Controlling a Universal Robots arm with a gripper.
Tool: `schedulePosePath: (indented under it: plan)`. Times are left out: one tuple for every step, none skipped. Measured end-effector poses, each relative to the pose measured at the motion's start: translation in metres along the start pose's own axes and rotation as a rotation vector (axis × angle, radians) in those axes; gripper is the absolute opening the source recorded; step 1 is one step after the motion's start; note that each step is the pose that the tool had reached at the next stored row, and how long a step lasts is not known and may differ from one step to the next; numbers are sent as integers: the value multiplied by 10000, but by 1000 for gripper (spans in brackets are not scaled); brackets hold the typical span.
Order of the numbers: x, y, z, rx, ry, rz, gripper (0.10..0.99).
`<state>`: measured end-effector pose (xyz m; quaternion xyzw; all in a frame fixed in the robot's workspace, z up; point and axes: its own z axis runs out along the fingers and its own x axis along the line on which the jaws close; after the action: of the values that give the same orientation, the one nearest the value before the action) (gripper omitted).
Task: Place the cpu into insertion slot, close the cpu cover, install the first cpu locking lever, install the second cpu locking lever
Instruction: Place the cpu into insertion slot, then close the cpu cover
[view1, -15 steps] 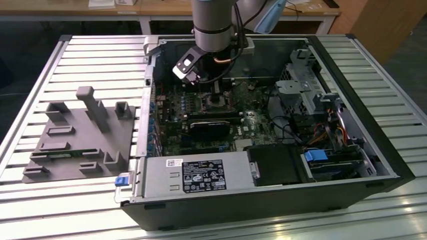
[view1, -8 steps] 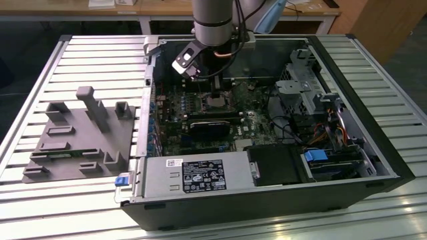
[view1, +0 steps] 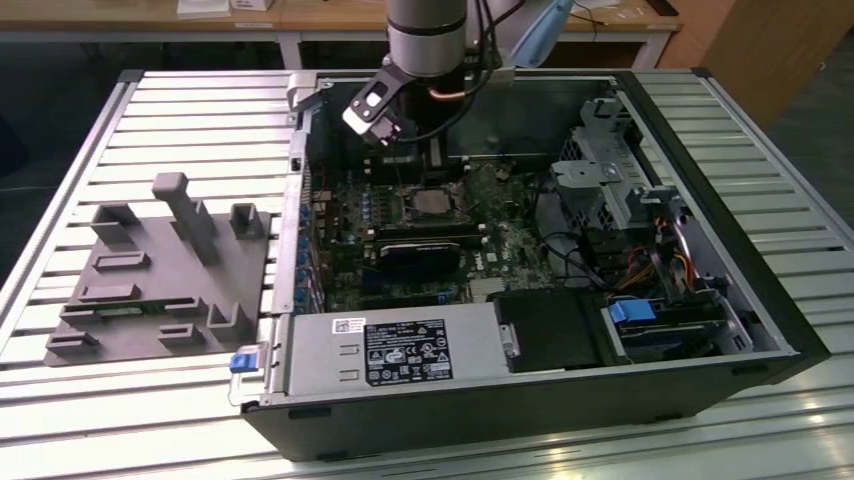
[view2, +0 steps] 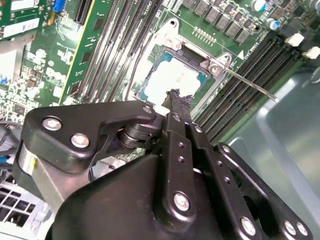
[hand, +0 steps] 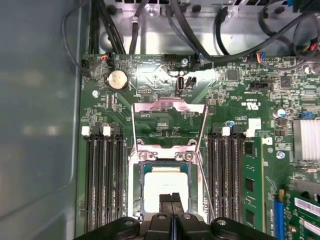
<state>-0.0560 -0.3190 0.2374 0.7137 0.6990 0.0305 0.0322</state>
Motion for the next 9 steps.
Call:
schedulePosePath:
  plan:
    - [0,2,-19,0,0,0,102]
    - [0,3,-37,0,0,0,102]
    - [0,4,-48,0,0,0,102]
    - [0,5,-49,0,1,0,102]
    - [0,5,-49,-1,2,0,102]
    - [0,5,-49,-2,3,0,102]
    - [0,5,-50,-1,2,0,102]
    - [0,5,-56,-1,1,0,102]
    - [0,6,-62,0,0,0,102]
